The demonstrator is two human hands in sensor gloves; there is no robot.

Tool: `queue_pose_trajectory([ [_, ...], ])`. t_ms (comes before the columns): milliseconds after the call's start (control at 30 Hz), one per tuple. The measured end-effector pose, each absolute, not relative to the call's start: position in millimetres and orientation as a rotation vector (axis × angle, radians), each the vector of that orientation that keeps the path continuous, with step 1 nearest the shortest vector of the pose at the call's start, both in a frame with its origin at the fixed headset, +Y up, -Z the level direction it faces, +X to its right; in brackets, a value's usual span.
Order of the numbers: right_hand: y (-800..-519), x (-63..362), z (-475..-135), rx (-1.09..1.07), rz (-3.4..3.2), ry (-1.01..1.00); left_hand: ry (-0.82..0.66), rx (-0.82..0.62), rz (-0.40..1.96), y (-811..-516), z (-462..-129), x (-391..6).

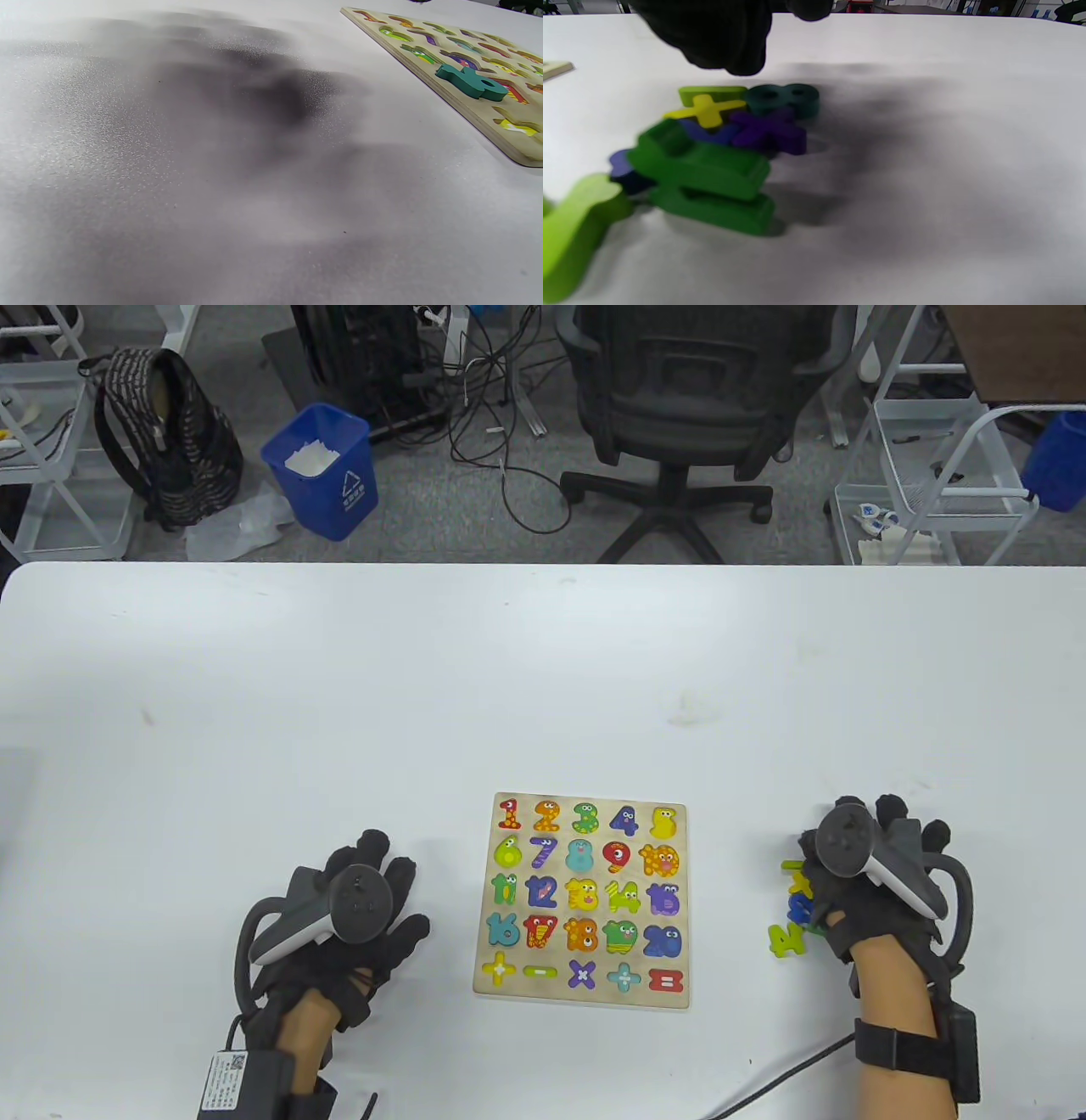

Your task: Hold math block puzzle and insert math blocks into matching slots

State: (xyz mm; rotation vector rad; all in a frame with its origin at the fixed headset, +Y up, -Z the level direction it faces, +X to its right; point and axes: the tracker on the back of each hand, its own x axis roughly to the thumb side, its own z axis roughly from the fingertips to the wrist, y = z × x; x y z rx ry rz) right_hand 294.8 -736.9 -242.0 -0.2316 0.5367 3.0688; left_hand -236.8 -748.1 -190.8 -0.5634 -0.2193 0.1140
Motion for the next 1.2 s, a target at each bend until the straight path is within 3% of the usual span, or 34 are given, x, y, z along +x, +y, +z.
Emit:
queue_pose_trajectory([
  [300,-746,289,-251,-0.249,3.136,0.545,-0.217,-0.568,0.108,-748,-190,-235],
  [900,-743,251,-256,-0.038,3.255,0.482,-0.224,-0.583,0.093,-750,-193,-230],
  [1200,-742,244,-253,0.046,3.211,0.596,-0.238,-0.575,0.086,-751,-193,-228],
])
